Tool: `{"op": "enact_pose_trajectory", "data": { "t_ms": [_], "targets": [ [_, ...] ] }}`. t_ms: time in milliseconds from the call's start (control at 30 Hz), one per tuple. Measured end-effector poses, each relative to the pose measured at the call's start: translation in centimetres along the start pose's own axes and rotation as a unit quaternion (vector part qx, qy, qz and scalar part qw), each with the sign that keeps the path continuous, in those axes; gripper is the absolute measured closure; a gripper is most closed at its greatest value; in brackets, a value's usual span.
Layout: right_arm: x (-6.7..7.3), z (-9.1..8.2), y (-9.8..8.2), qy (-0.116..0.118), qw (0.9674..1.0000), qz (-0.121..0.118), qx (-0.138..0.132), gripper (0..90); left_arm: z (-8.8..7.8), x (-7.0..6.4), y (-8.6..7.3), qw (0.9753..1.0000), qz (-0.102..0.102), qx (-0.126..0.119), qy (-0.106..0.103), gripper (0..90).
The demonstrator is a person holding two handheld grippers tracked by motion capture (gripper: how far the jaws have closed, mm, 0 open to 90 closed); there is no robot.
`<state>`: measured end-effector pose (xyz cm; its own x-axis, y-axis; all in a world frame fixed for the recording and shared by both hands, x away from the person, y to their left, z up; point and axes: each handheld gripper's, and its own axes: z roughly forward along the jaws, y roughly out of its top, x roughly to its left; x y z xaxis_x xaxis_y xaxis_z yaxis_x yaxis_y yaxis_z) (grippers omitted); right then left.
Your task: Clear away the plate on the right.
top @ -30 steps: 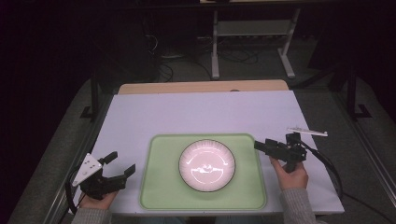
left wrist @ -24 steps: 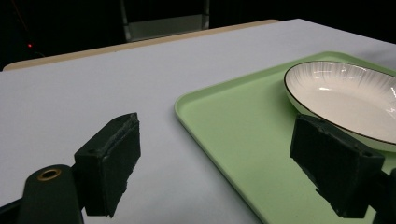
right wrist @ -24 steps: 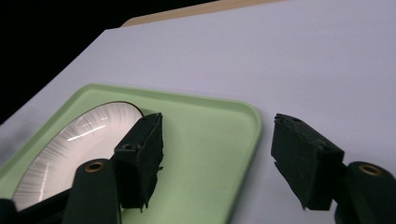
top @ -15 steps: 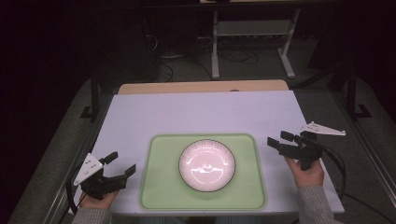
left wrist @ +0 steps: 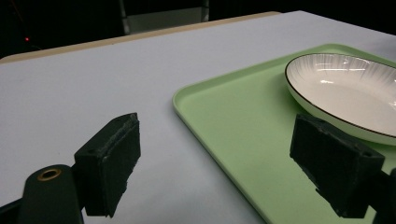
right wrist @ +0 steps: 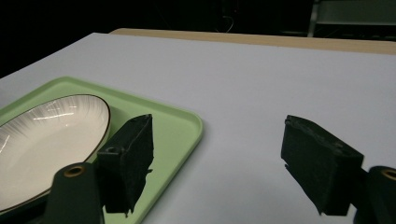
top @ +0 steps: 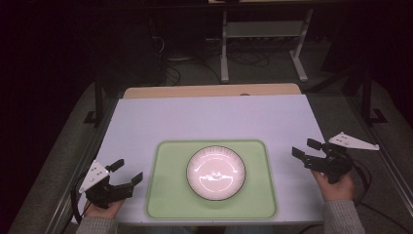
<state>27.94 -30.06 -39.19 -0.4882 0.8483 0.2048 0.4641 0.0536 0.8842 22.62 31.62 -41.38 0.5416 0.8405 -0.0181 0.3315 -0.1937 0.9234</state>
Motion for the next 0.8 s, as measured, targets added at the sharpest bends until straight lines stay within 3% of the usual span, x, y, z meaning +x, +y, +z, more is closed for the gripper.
{"op": "enact_pose_trajectory", "data": {
  "t_ms": [500,800],
  "targets": [
    [0.0,-3.1,-1.1,-0.025,0.9991,-0.033,-0.012,22.3,0.0,0.1,-0.1,1.0000,-0.005,0.002,0.000,15.9],
    [-0.2,-4.5,-2.7,-0.035,0.9989,-0.030,-0.014,21.1,0.1,0.1,-0.1,1.0000,-0.005,0.004,0.000,15.9]
  ]
}}
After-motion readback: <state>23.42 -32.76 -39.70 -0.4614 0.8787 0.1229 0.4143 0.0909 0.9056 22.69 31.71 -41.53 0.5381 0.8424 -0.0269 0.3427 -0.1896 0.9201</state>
